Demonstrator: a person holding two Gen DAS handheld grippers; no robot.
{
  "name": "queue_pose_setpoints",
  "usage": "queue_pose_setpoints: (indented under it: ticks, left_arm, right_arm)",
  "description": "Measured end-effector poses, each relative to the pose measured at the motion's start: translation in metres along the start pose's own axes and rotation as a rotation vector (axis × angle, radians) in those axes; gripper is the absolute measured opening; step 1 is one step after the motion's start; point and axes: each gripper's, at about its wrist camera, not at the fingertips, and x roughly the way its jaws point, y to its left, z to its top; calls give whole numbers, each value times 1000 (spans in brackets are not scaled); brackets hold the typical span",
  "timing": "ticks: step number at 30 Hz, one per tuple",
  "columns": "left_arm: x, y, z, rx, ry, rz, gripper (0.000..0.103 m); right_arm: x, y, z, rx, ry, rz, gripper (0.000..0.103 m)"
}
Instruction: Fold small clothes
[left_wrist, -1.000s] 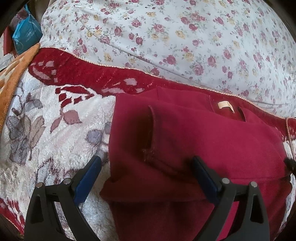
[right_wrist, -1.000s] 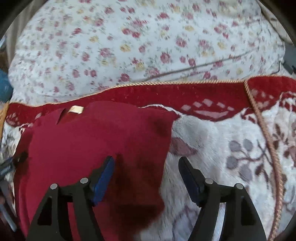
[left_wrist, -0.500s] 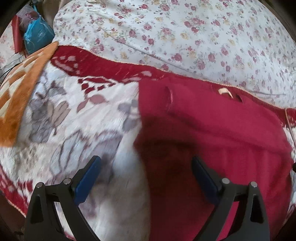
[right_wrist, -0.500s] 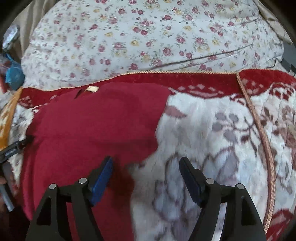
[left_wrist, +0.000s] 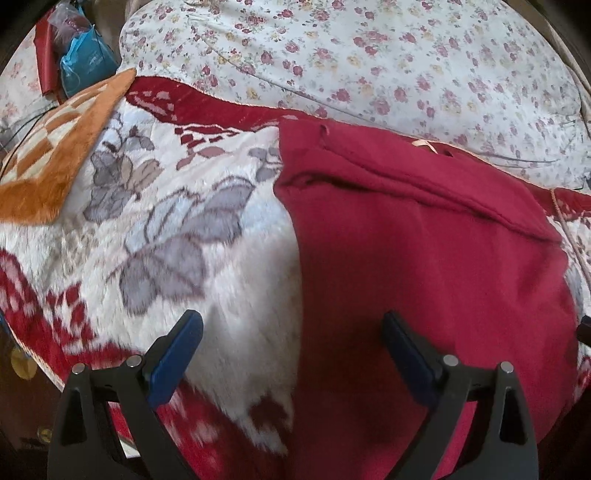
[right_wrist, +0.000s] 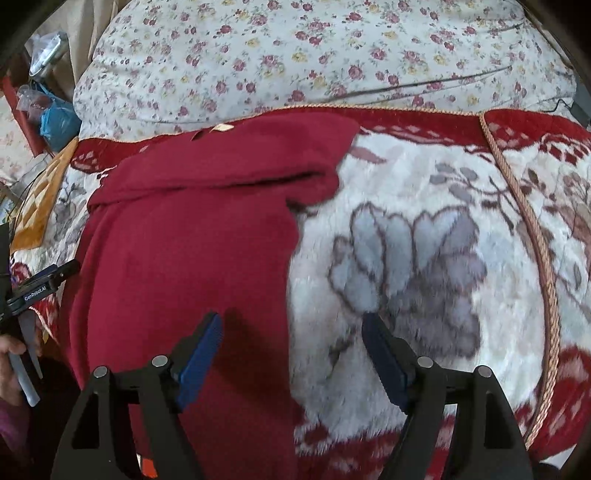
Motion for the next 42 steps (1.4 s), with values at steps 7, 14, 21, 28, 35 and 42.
queue_pose_setpoints:
  ticks: [7,14,21,28,35,42]
  left_arm:
    - [-13,-3,-22,2,-2,9,97]
    - [-24,-2,-41,2,10,3,97]
    - [-38,5,-70,-22,58,-57,97]
    - [-44,6,-100,-5,114,-75,97]
    - [-35,4,-124,9,201,-108,97]
    - [-29,7,-131,-6,259,-135,97]
  right_arm:
    - [4,6,-24,-15,28,8,86]
    - [0,14,-33,-43,38,23,90]
    - [-4,19,-50,-86,117,73,91]
    - [-5,18,-73,-101,187,109,91]
    - [-2,17,-93,-129,251,132,92]
    - [0,18,-99,-132,278,186,93]
